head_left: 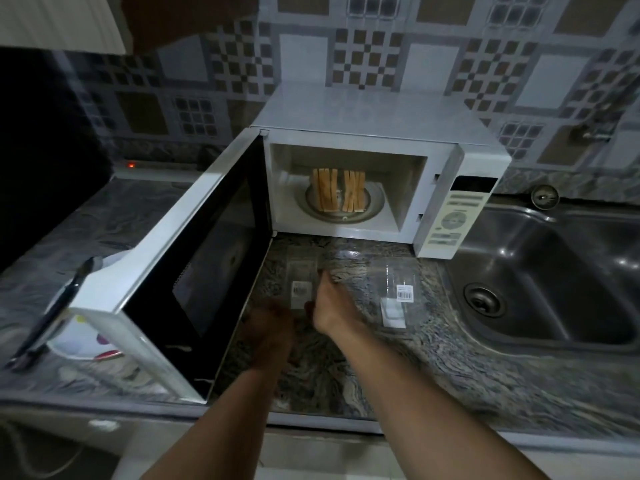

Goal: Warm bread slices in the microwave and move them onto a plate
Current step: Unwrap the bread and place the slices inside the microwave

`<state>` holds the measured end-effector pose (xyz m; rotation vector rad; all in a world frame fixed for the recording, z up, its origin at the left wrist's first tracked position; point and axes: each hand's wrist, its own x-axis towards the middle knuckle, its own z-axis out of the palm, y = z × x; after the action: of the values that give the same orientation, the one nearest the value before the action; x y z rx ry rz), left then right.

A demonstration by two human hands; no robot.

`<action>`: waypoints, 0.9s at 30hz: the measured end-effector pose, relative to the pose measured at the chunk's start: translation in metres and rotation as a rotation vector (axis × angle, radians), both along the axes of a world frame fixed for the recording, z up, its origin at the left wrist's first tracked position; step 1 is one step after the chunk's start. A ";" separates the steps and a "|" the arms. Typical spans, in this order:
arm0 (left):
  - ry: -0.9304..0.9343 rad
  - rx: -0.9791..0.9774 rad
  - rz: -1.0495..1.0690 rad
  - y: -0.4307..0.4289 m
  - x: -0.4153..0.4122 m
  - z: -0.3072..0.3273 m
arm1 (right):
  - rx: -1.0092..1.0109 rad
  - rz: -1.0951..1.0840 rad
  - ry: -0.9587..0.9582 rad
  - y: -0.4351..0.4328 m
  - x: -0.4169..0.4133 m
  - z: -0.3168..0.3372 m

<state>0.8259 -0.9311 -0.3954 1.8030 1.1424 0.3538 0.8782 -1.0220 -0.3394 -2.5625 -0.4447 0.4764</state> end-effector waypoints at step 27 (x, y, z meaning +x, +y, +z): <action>0.151 0.257 -0.100 -0.012 0.008 0.028 | 0.053 -0.069 -0.011 -0.023 0.005 0.009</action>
<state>0.8336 -0.9428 -0.3674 2.1345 1.1457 0.3220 0.8835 -1.0449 -0.3305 -2.5214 -0.3665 0.4198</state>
